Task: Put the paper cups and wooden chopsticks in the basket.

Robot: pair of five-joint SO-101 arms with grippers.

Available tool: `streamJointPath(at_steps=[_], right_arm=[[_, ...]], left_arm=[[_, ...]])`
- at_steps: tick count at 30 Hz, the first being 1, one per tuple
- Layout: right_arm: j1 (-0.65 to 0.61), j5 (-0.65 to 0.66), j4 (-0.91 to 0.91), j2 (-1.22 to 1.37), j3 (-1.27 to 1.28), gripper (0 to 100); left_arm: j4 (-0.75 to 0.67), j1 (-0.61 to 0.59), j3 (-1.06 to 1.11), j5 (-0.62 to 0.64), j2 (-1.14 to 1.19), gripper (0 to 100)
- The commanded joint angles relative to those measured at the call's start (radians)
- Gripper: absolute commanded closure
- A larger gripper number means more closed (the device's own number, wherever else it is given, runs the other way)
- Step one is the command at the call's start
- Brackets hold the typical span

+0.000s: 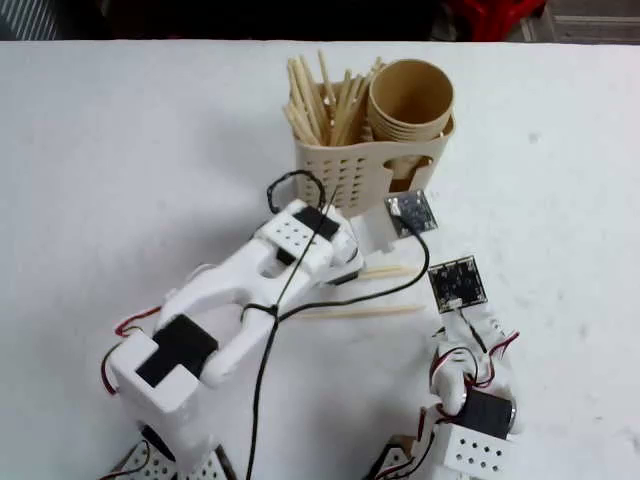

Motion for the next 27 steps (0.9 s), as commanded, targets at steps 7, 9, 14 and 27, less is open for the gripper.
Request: streamJointPath(at_steps=[7,9,14,27], right_arm=[[-0.001,0.002,-0.010,0.005,0.009,98.1],[-0.001,0.002,-0.010,0.005,0.009,98.1],[-0.001,0.002,-0.010,0.005,0.009,98.1],[-0.001,0.002,-0.010,0.005,0.009,98.1]], left_arm=[[-0.014,-0.025,-0.051,-0.008,0.004,90],[-0.014,-0.025,-0.051,-0.008,0.010,90],[-0.012,-0.016,-0.064,-0.017,0.122,90],[0.130,0.001,-0.084,-0.028,0.027,90]])
